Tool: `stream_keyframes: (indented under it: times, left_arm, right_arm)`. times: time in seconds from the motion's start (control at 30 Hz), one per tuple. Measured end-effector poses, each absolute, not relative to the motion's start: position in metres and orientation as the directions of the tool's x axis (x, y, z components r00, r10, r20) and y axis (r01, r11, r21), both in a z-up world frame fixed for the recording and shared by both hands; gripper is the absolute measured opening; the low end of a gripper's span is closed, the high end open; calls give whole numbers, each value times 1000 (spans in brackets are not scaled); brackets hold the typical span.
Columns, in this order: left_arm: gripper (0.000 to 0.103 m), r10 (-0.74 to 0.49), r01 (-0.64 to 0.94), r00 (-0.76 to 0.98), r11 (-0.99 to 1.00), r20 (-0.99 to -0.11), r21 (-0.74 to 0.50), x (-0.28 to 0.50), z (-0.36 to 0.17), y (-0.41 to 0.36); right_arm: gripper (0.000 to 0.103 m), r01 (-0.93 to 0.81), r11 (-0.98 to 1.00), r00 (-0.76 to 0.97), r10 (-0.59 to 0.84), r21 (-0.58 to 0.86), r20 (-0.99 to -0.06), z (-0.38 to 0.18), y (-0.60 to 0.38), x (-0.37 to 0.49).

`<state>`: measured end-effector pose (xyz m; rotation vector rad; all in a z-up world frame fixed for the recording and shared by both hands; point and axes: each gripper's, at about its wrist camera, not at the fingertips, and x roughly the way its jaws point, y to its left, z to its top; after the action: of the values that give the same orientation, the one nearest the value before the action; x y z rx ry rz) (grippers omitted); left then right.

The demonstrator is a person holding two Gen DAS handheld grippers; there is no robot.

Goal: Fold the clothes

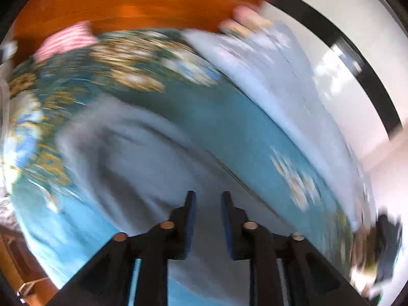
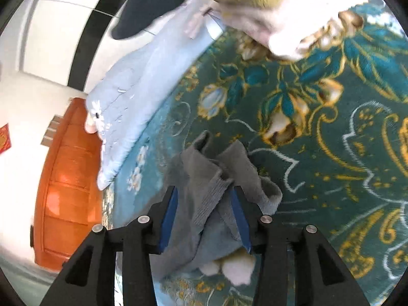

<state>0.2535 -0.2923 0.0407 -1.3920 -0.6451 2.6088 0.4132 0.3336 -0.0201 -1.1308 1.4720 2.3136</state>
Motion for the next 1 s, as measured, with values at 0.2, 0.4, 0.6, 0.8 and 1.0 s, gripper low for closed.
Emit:
stream_keyframes:
  times: [0.2,0.4,0.6,0.8,1.0]
  left_arm:
    - [39,378,-15,-466,-907,-800,-420,285,14,-207]
    - [40,376,-48,-392,-920,-840,-389,302,-6,-173]
    - [43,369,0,-387,-917,-845,-400,320,-15,-183]
    - [44,362,44,-398,-910,-843,-412,324,-10,-194]
    - [44,363,17,-417,-914,-833,-406,327,1,-187]
  right_arm:
    - [45,-498,-419,-733,-263,759,-627,-34,336,417]
    - [45,-401,-474,-756,-313,784,-575,-16,321,396]
    - [39,-456,-432,-722,-332,779,-607,-41,322,393]
    - [7,-402,-430,-739,-369,809,-564,-30,319,379]
    - [5,-256,-475,-803,-381,842,-459,26,321,388]
